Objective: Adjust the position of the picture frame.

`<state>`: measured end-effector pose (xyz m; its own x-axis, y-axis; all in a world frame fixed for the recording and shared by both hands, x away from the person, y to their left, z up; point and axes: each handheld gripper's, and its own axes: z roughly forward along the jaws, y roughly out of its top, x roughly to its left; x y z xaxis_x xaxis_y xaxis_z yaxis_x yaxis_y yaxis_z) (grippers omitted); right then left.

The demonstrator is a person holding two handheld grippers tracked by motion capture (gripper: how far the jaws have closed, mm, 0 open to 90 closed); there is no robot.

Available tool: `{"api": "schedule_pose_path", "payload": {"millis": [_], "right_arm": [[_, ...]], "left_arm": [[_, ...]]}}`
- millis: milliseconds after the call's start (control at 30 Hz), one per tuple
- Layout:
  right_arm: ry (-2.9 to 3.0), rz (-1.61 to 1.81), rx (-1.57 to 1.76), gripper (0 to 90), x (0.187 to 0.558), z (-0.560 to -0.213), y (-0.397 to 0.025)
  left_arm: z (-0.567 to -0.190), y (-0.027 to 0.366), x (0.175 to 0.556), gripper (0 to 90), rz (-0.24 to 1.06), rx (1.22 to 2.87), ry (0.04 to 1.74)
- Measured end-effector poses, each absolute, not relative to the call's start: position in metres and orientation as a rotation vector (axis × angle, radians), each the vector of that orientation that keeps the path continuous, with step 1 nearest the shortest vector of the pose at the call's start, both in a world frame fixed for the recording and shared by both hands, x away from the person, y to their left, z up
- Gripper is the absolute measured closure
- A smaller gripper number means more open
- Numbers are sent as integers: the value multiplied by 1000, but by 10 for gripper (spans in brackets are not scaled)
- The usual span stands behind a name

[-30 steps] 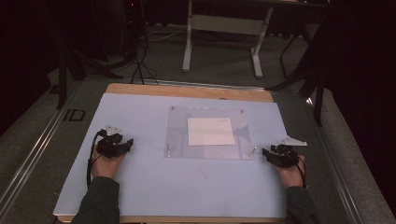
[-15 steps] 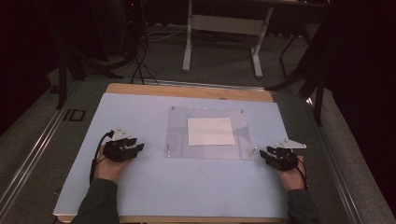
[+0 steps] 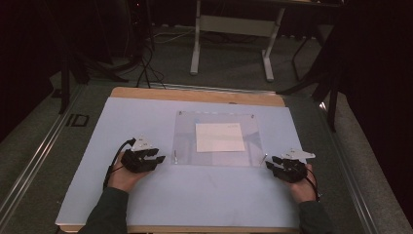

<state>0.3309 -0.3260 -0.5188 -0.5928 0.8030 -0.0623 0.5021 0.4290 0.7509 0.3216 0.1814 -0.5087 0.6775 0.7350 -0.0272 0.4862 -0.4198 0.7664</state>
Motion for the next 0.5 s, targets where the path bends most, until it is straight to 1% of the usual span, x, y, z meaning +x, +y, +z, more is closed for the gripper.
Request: {"api": "schedule_pose_path", "payload": {"millis": [333,500], "right_arm": [[2296,1012,1057,605,329,-518,-319],[2272,1055,1067,635,332,-518,-315]], "left_arm": [[-510,159,327,589,342,2136,854],[-513,150,333,621,327,2133,828]]}}
